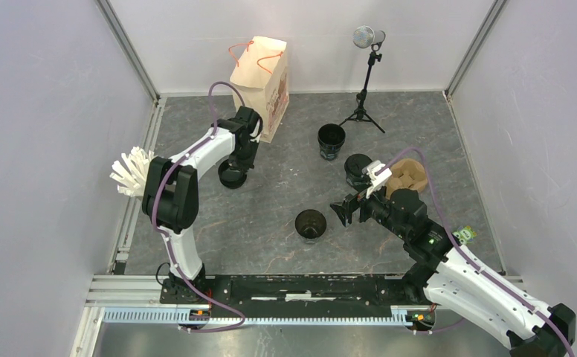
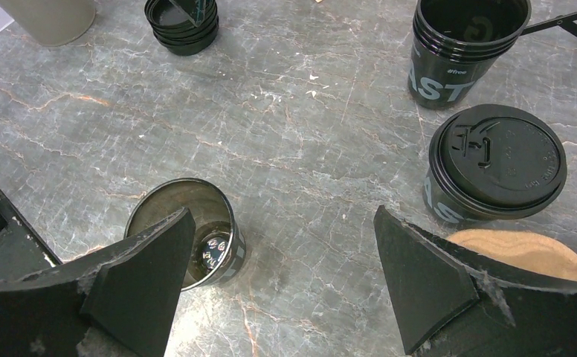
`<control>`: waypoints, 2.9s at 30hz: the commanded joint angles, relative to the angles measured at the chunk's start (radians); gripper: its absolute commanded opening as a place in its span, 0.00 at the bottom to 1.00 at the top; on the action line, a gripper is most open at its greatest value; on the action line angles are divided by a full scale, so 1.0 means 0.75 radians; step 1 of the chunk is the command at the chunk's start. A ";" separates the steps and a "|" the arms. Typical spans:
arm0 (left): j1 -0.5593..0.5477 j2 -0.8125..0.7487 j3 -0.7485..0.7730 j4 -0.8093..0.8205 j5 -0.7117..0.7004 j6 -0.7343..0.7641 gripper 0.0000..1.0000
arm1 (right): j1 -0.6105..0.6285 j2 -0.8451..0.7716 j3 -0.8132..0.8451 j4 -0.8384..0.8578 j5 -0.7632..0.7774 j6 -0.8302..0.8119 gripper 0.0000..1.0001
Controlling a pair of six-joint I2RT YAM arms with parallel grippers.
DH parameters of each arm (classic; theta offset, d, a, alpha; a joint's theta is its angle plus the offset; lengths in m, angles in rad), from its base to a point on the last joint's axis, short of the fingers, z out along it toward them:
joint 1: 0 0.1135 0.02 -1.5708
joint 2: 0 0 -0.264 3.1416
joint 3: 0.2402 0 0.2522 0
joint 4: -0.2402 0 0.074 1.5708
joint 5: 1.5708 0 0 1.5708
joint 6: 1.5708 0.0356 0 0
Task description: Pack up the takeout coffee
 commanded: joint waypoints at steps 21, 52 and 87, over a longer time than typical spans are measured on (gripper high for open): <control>0.028 0.002 0.113 -0.102 0.160 0.065 0.20 | 0.008 -0.016 0.059 0.013 -0.006 -0.011 0.98; 0.046 0.026 0.155 -0.119 0.209 0.093 0.32 | 0.008 -0.009 0.051 0.023 -0.006 -0.014 0.98; 0.047 0.074 0.261 -0.212 0.239 0.072 0.03 | 0.008 0.000 0.049 0.021 -0.006 -0.027 0.98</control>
